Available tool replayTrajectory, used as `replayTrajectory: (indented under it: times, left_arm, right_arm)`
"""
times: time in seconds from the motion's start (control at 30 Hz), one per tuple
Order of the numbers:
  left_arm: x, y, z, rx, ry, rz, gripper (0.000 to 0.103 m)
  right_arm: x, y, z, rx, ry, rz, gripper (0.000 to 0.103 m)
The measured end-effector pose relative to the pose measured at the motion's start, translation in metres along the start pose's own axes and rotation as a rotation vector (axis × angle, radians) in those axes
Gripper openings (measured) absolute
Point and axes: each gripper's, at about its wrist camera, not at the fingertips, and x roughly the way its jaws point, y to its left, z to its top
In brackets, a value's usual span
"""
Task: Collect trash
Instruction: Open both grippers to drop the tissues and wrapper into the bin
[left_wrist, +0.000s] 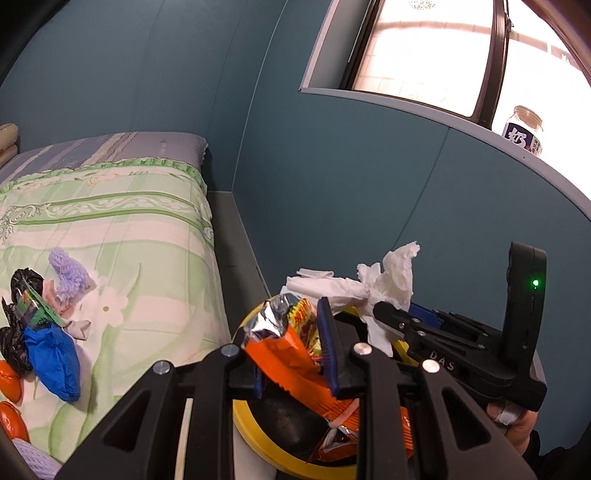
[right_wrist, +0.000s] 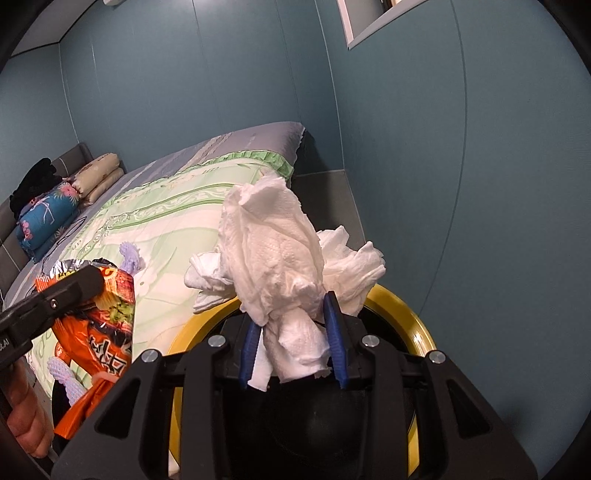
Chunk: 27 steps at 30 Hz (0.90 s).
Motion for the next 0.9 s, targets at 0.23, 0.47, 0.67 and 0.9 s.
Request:
replayTrajectory:
  times: [0.23,0.47,0.67,0.9]
  left_arm:
    - [-0.002,0.005,-0.002,-0.014,-0.019,0.016,0.058]
    - [-0.018,0.015,0.002,-0.023,-0.078,0.062,0.084]
    - [-0.037,0.019,0.002,0.013,-0.136,0.157,0.095]
    - [-0.058,0.033,0.002,0.007,-0.147,0.191,0.095]
  right_arm:
    - [0.003,-0.010,0.000,0.027,-0.004,-0.032,0.042]
    - [-0.002,-0.012,0.002,0.038,-0.025,-0.046,0.047]
    - [-0.009,-0.010,0.004,0.041,-0.051,-0.028,0.059]
    - [-0.016,0.003,0.008,0.020,-0.084,0.006,0.067]
